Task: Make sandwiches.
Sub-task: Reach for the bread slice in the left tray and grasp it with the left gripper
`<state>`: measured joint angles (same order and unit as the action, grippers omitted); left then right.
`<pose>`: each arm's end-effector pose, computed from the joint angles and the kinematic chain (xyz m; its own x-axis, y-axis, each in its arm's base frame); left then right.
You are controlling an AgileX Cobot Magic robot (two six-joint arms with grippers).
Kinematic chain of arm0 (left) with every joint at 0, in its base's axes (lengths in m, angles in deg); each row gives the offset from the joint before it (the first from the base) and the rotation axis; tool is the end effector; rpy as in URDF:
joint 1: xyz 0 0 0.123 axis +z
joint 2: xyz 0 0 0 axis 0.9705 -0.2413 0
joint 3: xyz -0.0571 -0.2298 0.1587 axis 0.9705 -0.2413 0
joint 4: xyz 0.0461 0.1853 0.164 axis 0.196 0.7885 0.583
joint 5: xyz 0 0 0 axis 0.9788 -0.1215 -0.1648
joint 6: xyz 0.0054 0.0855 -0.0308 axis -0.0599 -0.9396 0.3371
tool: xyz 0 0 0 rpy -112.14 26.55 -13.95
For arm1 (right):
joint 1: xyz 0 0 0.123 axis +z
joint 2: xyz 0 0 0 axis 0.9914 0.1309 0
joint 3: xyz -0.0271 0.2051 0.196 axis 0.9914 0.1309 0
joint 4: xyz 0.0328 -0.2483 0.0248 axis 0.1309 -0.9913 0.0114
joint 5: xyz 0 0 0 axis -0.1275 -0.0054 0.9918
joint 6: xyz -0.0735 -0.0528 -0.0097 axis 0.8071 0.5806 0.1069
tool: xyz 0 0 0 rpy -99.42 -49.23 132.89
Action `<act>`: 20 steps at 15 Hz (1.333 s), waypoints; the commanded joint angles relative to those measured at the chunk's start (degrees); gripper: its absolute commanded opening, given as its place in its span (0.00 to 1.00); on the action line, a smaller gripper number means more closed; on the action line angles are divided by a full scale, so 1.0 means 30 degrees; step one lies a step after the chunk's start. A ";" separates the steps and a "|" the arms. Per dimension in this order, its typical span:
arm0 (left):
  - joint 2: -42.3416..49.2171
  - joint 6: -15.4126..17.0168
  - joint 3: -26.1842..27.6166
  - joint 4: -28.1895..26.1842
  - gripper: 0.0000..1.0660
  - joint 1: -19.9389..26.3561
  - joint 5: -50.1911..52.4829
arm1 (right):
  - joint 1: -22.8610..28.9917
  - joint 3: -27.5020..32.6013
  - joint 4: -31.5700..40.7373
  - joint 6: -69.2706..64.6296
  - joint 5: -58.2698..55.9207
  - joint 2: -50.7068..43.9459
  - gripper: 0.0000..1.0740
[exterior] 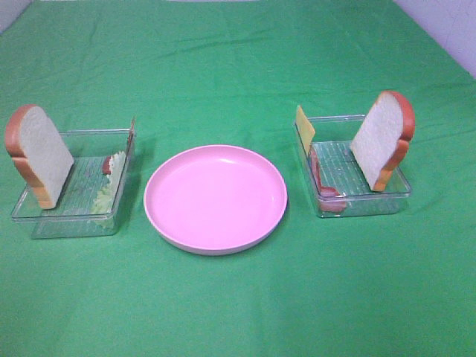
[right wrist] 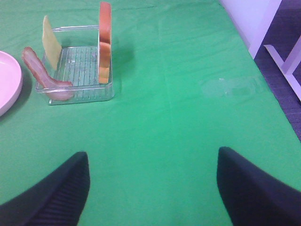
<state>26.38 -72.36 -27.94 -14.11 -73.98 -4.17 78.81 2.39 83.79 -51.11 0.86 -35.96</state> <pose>-0.0056 -0.0036 0.2783 -0.4421 -0.0258 -0.8966 -0.0076 0.9997 -0.0250 -0.0064 0.0019 0.2780 -0.4539 -0.0058 -0.8910 0.0333 0.9992 -0.0235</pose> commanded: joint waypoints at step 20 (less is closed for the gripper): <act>-1.2758 0.0095 0.5730 -0.1528 0.73 -0.0095 0.3151 | -0.0076 0.0000 -0.0038 0.0191 0.0191 -0.0306 0.66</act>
<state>-10.75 -72.13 -11.15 -18.52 -73.98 4.99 78.81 2.39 83.79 -51.11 0.86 -35.96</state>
